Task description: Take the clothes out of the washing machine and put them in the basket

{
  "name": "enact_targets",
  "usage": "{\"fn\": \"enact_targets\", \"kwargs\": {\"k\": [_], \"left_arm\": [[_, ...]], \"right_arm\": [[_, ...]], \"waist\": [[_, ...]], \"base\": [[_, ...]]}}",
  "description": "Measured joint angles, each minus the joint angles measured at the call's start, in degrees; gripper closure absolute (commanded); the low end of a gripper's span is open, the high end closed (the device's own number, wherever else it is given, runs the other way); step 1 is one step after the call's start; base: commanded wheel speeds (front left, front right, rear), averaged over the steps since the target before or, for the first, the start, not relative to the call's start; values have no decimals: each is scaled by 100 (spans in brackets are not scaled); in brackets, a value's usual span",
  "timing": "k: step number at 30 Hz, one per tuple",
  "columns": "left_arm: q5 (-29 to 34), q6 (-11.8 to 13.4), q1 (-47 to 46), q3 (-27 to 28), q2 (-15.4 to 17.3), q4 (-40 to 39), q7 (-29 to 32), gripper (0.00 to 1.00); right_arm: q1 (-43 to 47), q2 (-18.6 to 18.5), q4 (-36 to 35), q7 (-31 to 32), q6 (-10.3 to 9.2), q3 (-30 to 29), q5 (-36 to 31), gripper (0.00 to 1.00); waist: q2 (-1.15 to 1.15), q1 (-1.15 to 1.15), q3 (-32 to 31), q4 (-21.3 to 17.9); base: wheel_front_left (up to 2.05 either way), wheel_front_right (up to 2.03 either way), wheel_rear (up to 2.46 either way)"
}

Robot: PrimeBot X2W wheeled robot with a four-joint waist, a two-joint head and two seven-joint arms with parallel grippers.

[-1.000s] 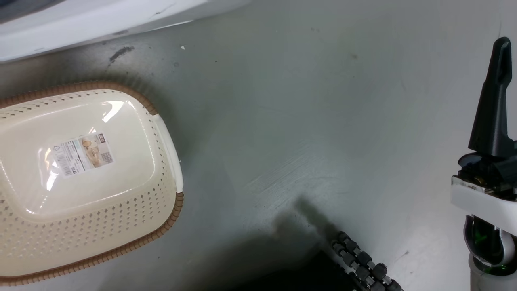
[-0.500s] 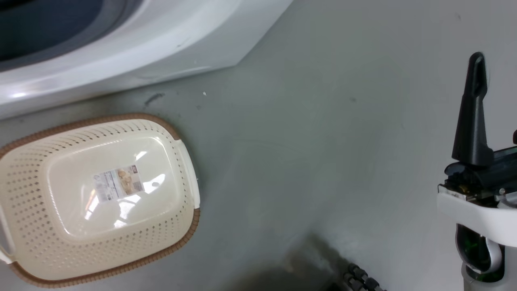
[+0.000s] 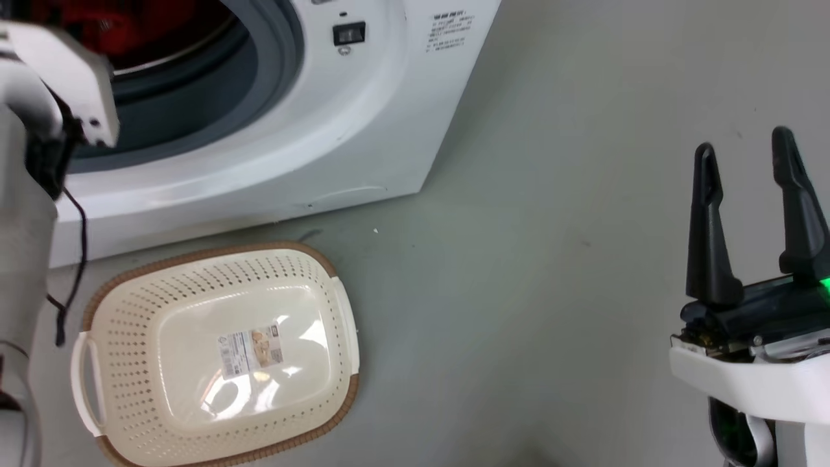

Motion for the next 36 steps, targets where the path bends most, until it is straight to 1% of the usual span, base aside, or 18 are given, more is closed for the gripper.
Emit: {"fn": "enact_targets", "kwargs": {"k": [4, 10, 14, 17, 18, 25, 32, 36], "left_arm": [[-168, 0, 517, -24, -92, 34, -471, 100], [-238, 11, 1157, -89, -310, 36, -983, 100], [-266, 138, 1511, -103, -442, -78, -1330, 100], [-286, 263, 1773, -78, -525, -255, -1492, 100], [-286, 263, 1773, -78, -525, -255, -1492, 100], [-311, 556, 2514, 38, -651, -932, -1624, 100], [-270, 915, 3489, 314, -753, -2043, -1637, 100], [-212, 1036, 4009, 390, -779, -2527, -1637, 100]], "right_arm": [[192, 1, 46, 0, 0, 7, -56, 0], [471, 0, 114, 0, 0, 43, -175, 0], [612, 0, 152, 0, 0, 57, -222, 0], [719, 1, 176, 0, 0, 62, -261, 0], [719, 1, 176, 0, 0, 62, -261, 0], [941, 0, 231, 0, 0, 65, -313, 0], [1177, -1, 282, 0, 0, 69, -355, 0], [1300, 0, 311, 0, 0, 79, -377, 0]], "waist": [[0, 0, -347, 89], [0, -1, -828, 236], [0, -1, -1116, 337], [0, -1, -1319, 410], [0, -1, -1319, 410], [0, -1, -1744, 576], [0, -1, -2127, 709], [0, 0, -2316, 780]], "base": [[0, 0, 0], [0, 0, 0], [0, 0, 0], [0, 0, 0], [0, 0, 0], [0, 0, 0], [0, 0, 0], [0, 0, 0]]}}
